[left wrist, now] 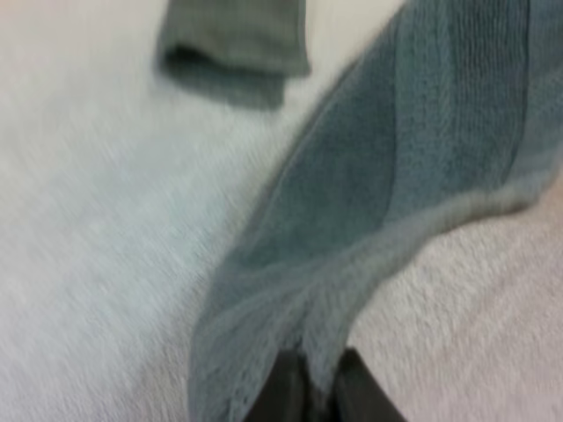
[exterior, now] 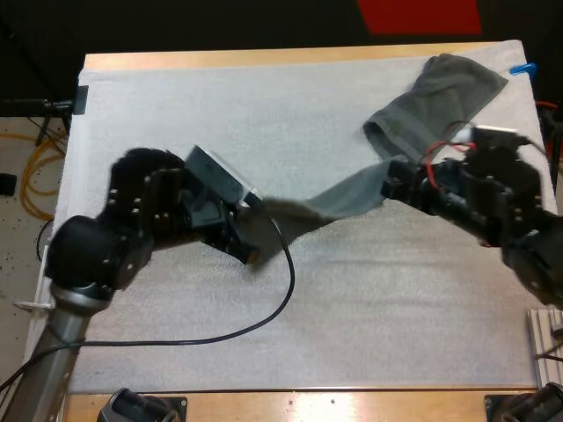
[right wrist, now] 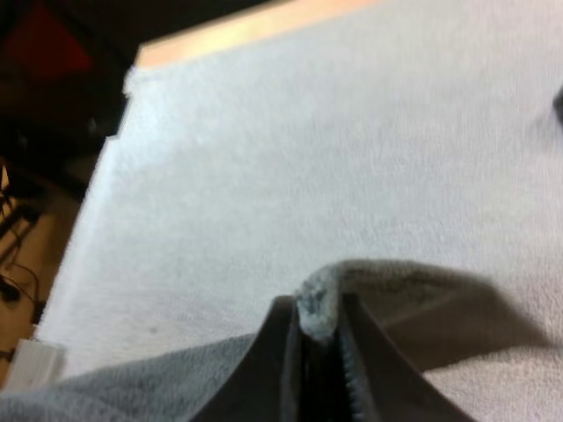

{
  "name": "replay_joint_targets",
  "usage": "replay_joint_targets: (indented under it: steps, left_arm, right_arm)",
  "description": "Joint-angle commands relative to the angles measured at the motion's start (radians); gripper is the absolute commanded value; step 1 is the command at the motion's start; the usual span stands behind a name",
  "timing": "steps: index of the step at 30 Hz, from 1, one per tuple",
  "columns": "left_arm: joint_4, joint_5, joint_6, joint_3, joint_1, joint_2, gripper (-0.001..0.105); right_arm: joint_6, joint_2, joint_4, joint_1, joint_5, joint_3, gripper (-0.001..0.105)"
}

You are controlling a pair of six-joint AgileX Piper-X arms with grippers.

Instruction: Pick towel from pile fold and stack

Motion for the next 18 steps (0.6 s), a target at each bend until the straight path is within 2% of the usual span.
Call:
replay_joint_targets:
  steps: [1,4,9,14,18]
  left_arm:
    - [0.0,0.004,-0.002,-0.021,-0.003,-0.002,0.0]
    - [0.018,0.007,-0.002,-0.042,-0.006,-0.015,0.0]
    - [0.129,0.005,-0.006,-0.042,-0.013,-0.055,0.0]
    - [0.208,0.005,-0.023,-0.042,-0.034,-0.126,0.0]
    - [0.262,0.013,-0.028,-0.042,-0.047,-0.154,0.0]
  right_arm:
    - [-0.015,-0.011,0.052,-0.001,0.009,-0.024,0.0]
    - [-0.029,-0.035,0.141,0.02,0.009,-0.065,0.0]
    - [-0.023,-0.071,0.273,0.108,0.012,-0.096,0.0]
    - [0.044,-0.111,0.476,0.236,0.06,-0.124,0.0]
    - [0.098,-0.13,0.555,0.321,0.103,-0.144,0.0]
